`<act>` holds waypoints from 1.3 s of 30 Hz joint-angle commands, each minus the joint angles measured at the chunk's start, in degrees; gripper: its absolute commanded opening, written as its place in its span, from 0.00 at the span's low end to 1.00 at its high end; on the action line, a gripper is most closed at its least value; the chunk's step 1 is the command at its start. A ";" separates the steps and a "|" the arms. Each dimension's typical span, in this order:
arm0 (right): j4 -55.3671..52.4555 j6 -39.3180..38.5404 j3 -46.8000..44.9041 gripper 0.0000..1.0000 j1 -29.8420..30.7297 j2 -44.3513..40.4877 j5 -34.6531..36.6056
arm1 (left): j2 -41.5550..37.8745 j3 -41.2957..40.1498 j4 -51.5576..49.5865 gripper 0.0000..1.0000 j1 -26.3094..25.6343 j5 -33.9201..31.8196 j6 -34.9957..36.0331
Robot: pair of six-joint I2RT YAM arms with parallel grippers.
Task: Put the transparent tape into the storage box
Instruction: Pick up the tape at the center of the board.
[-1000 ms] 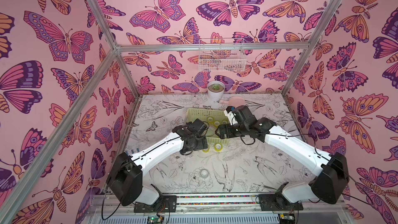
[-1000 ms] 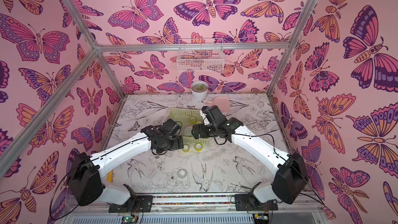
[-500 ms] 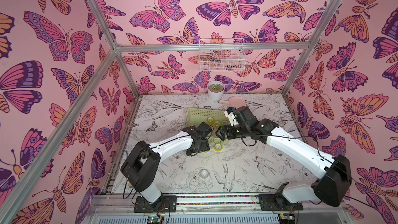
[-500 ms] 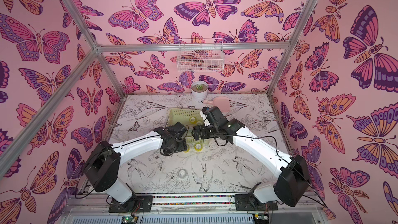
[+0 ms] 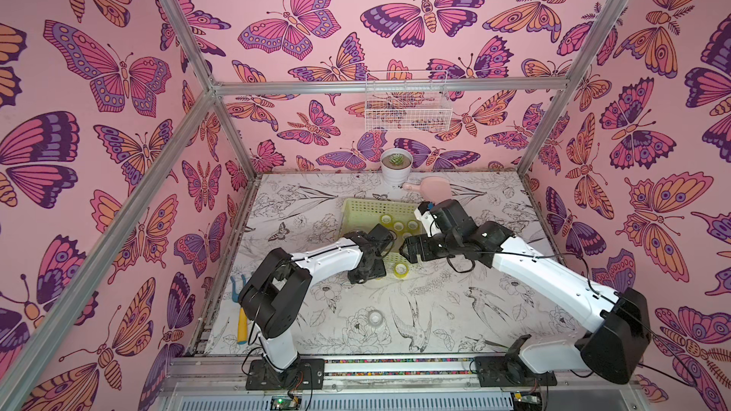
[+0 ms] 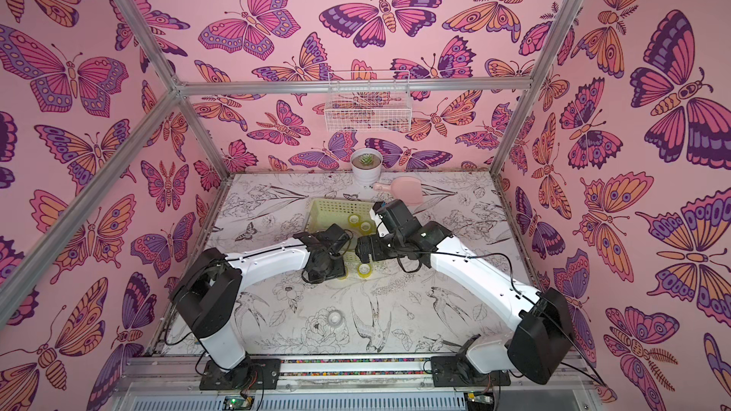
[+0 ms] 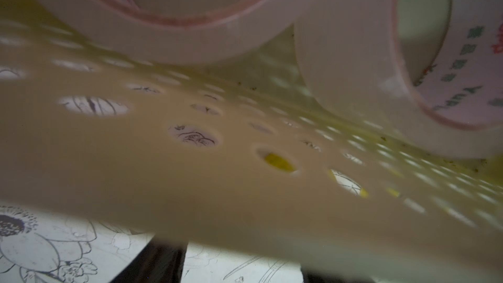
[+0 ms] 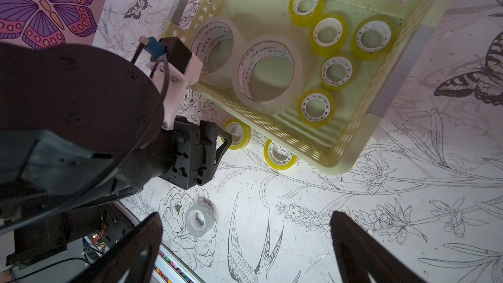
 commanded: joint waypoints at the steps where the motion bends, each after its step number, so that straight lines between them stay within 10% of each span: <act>1: -1.53 -1.34 -0.18 0.99 0.36 -1.28 -0.94 | 1.80 0.92 0.65 0.64 -0.25 0.06 0.81; 15: -2.20 -1.36 0.00 0.99 0.30 -1.20 0.11 | 5.44 -0.15 2.55 0.46 -0.65 0.47 1.26; 23: -2.23 -1.14 0.04 0.99 0.22 -1.37 0.11 | 4.55 -0.75 3.19 0.11 -0.87 0.07 1.35; 39: 0.65 -0.16 0.31 0.99 0.26 -1.19 -1.86 | -11.82 0.01 -6.25 0.08 -0.78 -4.75 1.85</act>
